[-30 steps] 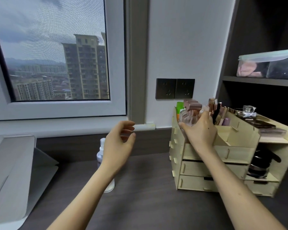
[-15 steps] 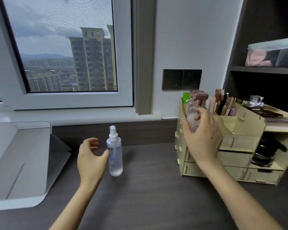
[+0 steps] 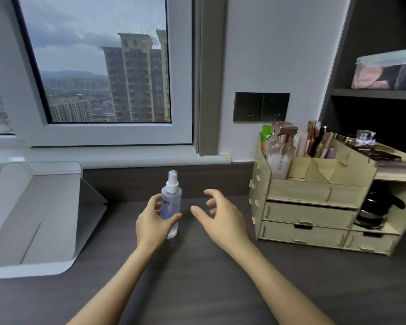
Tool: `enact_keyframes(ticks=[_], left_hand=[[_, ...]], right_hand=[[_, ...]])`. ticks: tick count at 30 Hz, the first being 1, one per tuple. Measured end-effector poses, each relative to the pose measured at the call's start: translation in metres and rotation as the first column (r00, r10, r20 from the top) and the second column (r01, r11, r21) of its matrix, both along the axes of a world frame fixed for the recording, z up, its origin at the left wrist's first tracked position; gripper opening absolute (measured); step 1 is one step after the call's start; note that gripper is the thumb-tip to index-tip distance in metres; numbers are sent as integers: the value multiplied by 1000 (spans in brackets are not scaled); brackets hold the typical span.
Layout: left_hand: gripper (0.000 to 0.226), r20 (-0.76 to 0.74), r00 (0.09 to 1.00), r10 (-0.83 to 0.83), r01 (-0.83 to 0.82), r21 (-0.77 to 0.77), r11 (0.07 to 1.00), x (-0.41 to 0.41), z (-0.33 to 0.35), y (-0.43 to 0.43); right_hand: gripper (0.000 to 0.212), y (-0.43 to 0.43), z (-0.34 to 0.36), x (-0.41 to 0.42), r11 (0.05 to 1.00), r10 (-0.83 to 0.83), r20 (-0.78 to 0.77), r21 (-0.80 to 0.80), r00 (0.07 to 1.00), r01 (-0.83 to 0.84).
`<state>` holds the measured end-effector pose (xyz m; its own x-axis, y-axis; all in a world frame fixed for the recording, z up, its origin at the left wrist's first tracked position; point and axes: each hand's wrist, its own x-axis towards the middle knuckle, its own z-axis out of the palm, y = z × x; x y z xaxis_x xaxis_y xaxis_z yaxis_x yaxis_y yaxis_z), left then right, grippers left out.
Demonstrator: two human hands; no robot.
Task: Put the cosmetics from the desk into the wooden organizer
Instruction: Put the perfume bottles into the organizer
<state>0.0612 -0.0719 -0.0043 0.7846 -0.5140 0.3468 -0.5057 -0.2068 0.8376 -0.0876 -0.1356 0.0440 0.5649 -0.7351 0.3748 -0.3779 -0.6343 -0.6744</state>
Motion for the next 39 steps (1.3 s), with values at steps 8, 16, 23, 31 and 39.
enact_keyframes(ticks=[8, 16, 23, 31, 39], left_hand=[[41, 172, 960, -219, 249, -177, 952, -91, 63, -12], [56, 316, 821, -475, 526, -97, 845, -128, 98, -56], [52, 225, 867, -445, 465, -41, 884, -102, 78, -78], [55, 209, 848, -487, 495, 19, 869, -101, 66, -99], [61, 159, 835, -527, 533, 6, 846, -112, 62, -114]], right_hand=[[54, 0, 35, -32, 992, -54, 296, -97, 954, 86], [41, -47, 101, -111, 869, -290, 501, -218, 815, 444], [41, -135, 128, -121, 802, -442, 416, -214, 795, 558], [36, -185, 102, -103, 882, -401, 297, -131, 867, 453], [43, -194, 90, -101, 929, -333, 254, -76, 908, 362]])
